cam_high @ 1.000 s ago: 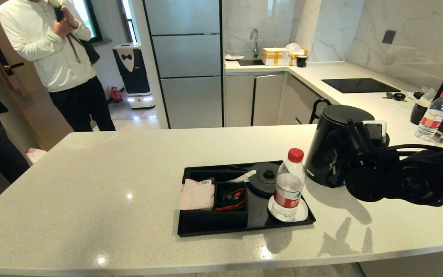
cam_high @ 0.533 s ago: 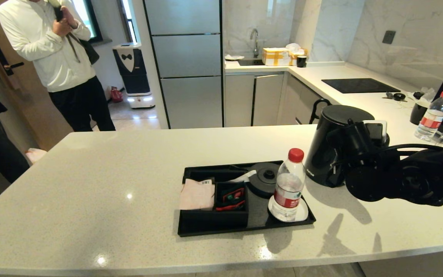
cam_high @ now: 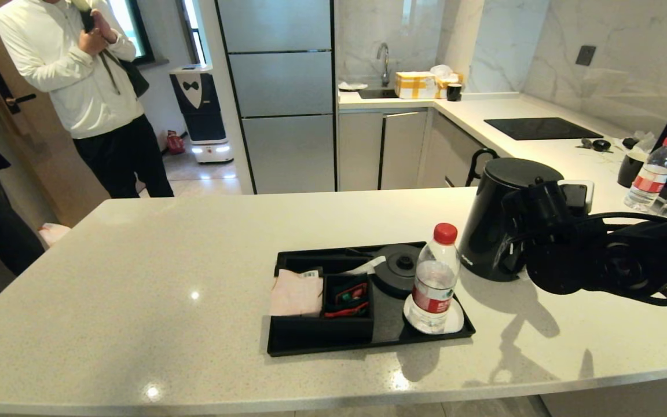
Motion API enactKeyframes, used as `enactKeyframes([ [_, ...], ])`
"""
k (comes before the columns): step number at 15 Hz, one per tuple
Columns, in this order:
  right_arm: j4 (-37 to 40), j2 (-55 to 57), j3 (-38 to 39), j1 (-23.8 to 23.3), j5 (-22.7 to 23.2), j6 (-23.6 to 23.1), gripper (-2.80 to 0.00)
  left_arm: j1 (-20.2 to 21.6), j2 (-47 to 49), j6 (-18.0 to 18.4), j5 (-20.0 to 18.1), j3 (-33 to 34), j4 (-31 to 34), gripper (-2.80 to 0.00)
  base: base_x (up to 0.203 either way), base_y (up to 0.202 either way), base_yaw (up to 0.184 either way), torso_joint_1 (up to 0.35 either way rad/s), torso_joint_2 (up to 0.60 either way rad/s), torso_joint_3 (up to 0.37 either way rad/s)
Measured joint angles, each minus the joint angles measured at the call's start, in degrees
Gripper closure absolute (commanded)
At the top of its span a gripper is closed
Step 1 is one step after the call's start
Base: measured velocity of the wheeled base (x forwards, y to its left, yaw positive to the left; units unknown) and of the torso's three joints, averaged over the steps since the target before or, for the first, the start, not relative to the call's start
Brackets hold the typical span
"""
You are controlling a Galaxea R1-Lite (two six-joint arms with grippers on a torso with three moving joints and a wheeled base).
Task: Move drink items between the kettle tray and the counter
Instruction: Return the kettle to its original position
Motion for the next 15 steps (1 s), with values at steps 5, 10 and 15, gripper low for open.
enactKeyframes([
  [5,-2.13,2.75,-1.02,-1.96,0.00,0.07,-2.80,-0.05,0.00,-0.02,0.02,0.00,-0.06,0.00,0.000,0.000,0.000,0.000,0.00,0.000],
  [10,-2.43,4.37,-2.45,-4.93,0.02,0.28,-2.80,-0.05,0.00,-0.02,0.00,0.00,-0.06,0.00,0.000,0.000,0.000,0.000,0.00,0.000],
  [15,-5.10,5.84,-3.41,-7.06,0.65,-0.52,-2.80,-0.05,0.00,-0.02,0.00,0.00,-0.04,0.00,0.000,0.000,0.000,0.000,0.00,0.000],
])
